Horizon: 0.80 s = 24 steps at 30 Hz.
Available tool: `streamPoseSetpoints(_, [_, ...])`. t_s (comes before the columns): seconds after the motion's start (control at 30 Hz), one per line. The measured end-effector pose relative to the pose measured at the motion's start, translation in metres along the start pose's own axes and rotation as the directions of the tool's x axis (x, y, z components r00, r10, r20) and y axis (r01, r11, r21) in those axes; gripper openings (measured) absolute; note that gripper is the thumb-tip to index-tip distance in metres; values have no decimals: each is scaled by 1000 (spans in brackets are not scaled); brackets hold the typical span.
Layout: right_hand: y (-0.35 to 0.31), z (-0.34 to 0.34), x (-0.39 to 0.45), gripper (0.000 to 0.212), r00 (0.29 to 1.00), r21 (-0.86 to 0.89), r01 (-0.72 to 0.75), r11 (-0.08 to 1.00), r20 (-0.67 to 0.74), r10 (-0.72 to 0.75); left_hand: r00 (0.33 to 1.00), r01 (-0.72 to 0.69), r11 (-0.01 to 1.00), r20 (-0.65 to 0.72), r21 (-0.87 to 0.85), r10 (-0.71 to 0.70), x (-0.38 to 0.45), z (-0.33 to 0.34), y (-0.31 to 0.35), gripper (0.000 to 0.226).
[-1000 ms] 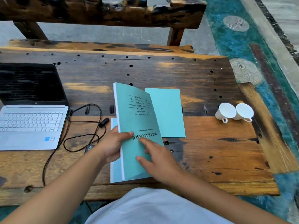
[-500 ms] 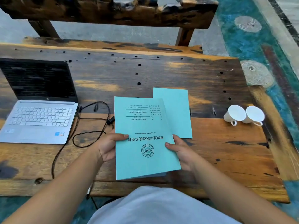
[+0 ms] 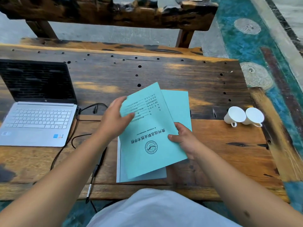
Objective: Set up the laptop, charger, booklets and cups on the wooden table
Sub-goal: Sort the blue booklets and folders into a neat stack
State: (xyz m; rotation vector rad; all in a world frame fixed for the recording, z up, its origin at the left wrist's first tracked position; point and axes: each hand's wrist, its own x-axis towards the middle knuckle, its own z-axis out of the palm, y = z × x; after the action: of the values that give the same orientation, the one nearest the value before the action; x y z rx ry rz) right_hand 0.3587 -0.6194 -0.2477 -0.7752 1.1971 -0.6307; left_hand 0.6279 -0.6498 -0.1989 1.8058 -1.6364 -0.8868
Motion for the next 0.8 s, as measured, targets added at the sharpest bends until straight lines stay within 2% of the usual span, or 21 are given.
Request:
streamPoseSetpoints(0.03, [-6, 1, 1, 35, 1000, -62, 10, 998, 27, -9, 972, -234, 966, 46, 114, 230, 6, 1, 20, 61])
streamPoseSetpoints(0.07, [-11, 2, 3, 35, 998, -142, 26, 990, 59, -18, 890, -454, 865, 166, 212, 426, 13, 4, 39, 61])
streamPoseSetpoints(0.1, [-17, 3, 4, 35, 995, -241, 54, 969, 96, -32, 778, -623, 721, 327, 302, 536, 20, 10, 55, 62])
streamPoseSetpoints(0.13, [-23, 6, 5, 35, 989, -341, 92, 936, 138, -47, 688, -722, 579, 487, 380, 538, 26, 17, 69, 63])
streamPoseSetpoints(0.17, [-29, 8, 6, 36, 982, -424, 128, 897, 180, -56, 648, -756, 476, 618, 450, 445, 33, 23, 79, 63])
streamPoseSetpoints(0.2, [-34, 11, 6, 38, 975, -479, 151, 865, 217, -51, 658, -739, 421, 695, 526, 288, 39, 28, 86, 62])
streamPoseSetpoints(0.27, [-41, 15, 4, 40, 968, -538, 164, 827, 250, -30, 678, -670, 370, 733, 644, -47, 46, 34, 92, 52])
streamPoseSetpoints(0.3, [-44, 15, 4, 37, 966, -576, 179, 797, 258, -30, 650, -668, 379, 750, 640, -121, 49, 35, 91, 43])
streamPoseSetpoints(0.37, [-51, 7, 3, 26, 955, -648, 195, 736, 296, 8, 584, -679, 484, 806, 552, -98, 54, 34, 79, 21])
streamPoseSetpoints(0.4, [-56, -1, 2, 18, 951, -650, 163, 743, 305, 58, 563, -660, 565, 824, 495, -63, 54, 30, 69, 13])
streamPoseSetpoints(0.43, [-62, -12, 2, 20, 950, -613, 95, 784, 291, 113, 561, -612, 659, 827, 438, -29, 54, 25, 58, 12])
streamPoseSetpoints(0.47, [-67, -24, 1, 33, 947, -510, -12, 860, 271, 174, 580, -527, 765, 814, 371, 5, 52, 17, 45, 10])
streamPoseSetpoints(0.53, [-72, -50, 0, 60, 923, -200, -199, 959, 292, 252, 647, -264, 945, 762, 190, 27, 45, 1, 20, 4])
streamPoseSetpoints(0.57, [-70, -59, -1, 71, 914, -77, -247, 966, 312, 259, 676, -111, 991, 736, 81, 16, 39, -5, 7, 4])
streamPoseSetpoints(0.6, [-65, -64, -1, 79, 912, -6, -277, 961, 313, 265, 707, 40, 999, 707, -29, -8, 31, -9, -7, 6])
streamPoseSetpoints(0.67, [-45, -65, 1, 84, 921, 33, -303, 952, 266, 284, 760, 281, 935, 645, -216, -79, 16, -11, -33, 13])
streamPoseSetpoints(0.73, [-22, -58, 4, 88, 922, 149, -312, 938, 284, 262, 787, 431, 840, 592, -330, -171, 1, -4, -52, 23])
streamPoseSetpoints(0.8, [-5, -42, 6, 88, 937, 362, -291, 886, 294, 188, 788, 535, 742, 556, -405, -265, -13, 8, -66, 26])
